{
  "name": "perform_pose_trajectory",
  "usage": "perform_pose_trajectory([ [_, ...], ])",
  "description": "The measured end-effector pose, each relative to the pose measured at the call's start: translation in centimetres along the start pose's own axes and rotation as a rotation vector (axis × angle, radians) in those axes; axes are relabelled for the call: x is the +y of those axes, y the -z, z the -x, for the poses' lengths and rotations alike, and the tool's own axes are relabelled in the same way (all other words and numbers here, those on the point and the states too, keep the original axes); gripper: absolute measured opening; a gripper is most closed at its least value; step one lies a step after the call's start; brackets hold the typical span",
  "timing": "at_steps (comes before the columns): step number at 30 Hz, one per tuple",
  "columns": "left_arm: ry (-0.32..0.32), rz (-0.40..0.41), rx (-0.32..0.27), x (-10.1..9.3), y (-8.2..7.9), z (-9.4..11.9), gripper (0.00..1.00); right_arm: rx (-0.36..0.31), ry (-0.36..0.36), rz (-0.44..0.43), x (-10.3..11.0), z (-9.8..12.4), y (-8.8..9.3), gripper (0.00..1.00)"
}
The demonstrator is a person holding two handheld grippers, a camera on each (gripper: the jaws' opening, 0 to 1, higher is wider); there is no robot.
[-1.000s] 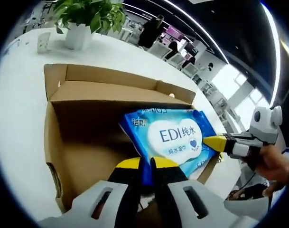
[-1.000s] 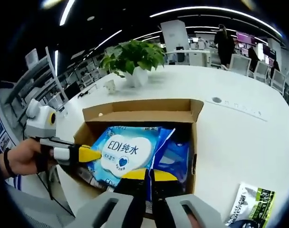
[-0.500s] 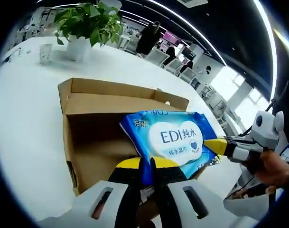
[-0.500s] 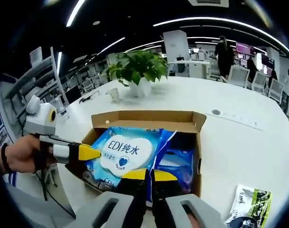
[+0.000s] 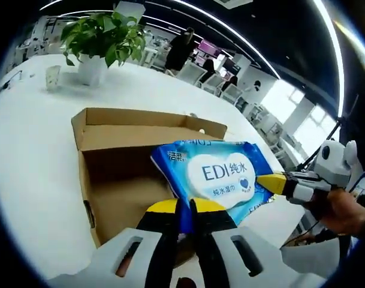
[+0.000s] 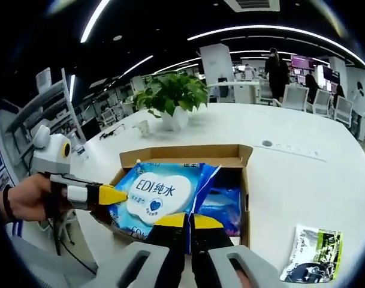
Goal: Operate the shoe box by opening the lid, removing the specified soft item, and placing it in the target area until the item is outside and the box remains undamaged.
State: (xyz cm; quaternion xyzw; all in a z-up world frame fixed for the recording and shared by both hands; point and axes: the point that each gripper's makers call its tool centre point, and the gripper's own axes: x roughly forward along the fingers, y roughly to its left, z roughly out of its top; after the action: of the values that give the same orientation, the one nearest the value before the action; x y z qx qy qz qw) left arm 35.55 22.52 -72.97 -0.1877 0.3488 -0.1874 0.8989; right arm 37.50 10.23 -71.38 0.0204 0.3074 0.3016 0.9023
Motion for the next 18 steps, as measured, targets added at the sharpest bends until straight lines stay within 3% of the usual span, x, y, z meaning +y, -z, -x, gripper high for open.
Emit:
perform_pose_trajectory([
  [18, 0.071, -0.076, 0.035, -5.5, 0.5, -1.8, 0.05, -0.047, 0.067, -0.067, -3.7, 4.7, 1.3, 0.0],
])
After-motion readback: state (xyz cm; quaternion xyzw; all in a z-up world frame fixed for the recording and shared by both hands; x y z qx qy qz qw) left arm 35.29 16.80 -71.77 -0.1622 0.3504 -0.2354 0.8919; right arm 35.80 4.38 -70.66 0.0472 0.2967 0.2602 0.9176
